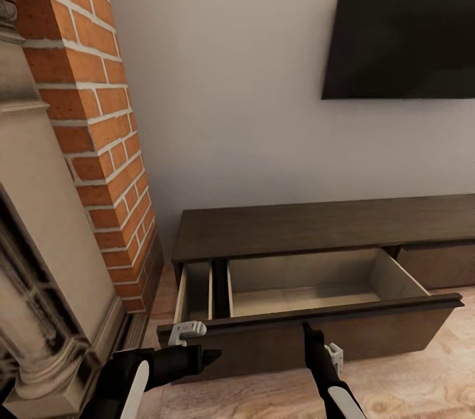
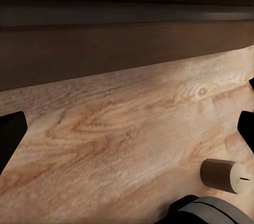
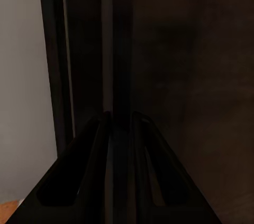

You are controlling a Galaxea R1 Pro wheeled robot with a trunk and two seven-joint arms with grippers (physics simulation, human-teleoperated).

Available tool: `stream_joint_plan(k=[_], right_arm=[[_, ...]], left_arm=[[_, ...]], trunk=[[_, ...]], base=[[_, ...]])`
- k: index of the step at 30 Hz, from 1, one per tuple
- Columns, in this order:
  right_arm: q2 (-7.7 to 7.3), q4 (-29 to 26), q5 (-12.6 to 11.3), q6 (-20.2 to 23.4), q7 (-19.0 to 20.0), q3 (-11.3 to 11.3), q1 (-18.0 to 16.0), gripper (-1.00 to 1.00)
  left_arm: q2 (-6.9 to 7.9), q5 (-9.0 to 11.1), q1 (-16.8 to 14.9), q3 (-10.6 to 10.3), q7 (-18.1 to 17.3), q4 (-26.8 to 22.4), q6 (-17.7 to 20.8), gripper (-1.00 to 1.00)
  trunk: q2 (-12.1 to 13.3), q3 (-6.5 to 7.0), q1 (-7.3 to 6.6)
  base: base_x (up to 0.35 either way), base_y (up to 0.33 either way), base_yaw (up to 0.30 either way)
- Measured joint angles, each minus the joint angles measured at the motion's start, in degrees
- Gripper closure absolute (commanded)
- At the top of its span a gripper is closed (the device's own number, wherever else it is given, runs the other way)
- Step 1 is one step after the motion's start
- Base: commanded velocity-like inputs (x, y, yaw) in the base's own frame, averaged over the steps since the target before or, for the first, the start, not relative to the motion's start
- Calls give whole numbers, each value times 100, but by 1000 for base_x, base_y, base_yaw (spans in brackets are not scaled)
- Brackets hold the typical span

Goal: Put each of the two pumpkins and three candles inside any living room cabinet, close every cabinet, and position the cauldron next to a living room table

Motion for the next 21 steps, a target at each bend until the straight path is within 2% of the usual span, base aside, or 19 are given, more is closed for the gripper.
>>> stream_joint_plan(k=[21], right_arm=[[-14,0,-1,8,1,0,0,100]], left_arm=[[0,0,0,-4,9,0,-7,-100]], trunk=[[0,0,0]], base=[[-47,0,0]])
